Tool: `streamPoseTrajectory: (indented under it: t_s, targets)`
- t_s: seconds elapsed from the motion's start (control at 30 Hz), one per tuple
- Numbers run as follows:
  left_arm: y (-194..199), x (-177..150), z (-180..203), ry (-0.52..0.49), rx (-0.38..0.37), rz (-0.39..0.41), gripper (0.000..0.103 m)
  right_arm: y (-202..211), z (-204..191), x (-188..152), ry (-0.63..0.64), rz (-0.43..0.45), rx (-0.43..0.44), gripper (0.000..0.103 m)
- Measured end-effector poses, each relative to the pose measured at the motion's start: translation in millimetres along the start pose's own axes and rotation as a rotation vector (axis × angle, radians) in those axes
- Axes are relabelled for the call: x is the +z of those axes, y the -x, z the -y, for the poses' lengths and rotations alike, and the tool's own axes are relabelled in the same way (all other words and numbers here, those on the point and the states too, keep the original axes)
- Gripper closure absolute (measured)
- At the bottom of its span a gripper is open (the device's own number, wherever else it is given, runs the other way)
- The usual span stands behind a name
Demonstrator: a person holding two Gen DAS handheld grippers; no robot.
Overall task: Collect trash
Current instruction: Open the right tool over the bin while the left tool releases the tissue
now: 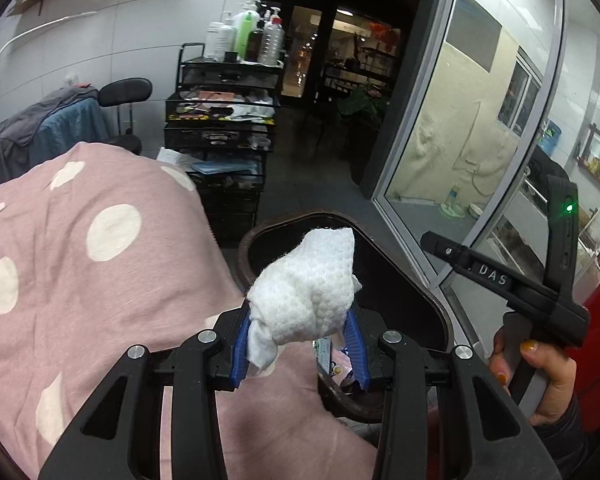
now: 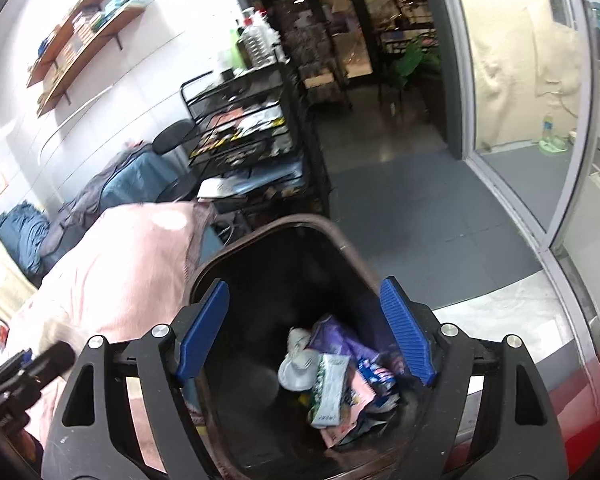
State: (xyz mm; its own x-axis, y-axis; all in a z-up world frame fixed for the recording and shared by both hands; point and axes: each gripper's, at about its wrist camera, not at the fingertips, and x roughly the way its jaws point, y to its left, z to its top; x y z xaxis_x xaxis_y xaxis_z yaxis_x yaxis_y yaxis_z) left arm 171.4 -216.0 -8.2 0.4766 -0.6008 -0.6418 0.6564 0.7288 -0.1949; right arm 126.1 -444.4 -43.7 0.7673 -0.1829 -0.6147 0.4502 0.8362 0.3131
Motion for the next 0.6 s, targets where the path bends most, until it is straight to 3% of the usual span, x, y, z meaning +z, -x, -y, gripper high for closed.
streamPoseTrajectory:
  t_s: [0.47, 0.57, 0.6]
  targets:
    - [-52, 12, 28, -0.087, -0.010, -0.108, 0.063, 10, 37, 24, -0.058, 0.050, -0.086, 0.025]
    - [-61, 11, 34, -0.103, 0.002, -0.136, 0.055, 11, 41, 25, -0.060, 0.050, -0.088, 0.025]
    - [-64, 11, 36, -0.110, 0.011, -0.141, 0.047, 11, 42, 25, -0.059, 0.050, -0.088, 0.025]
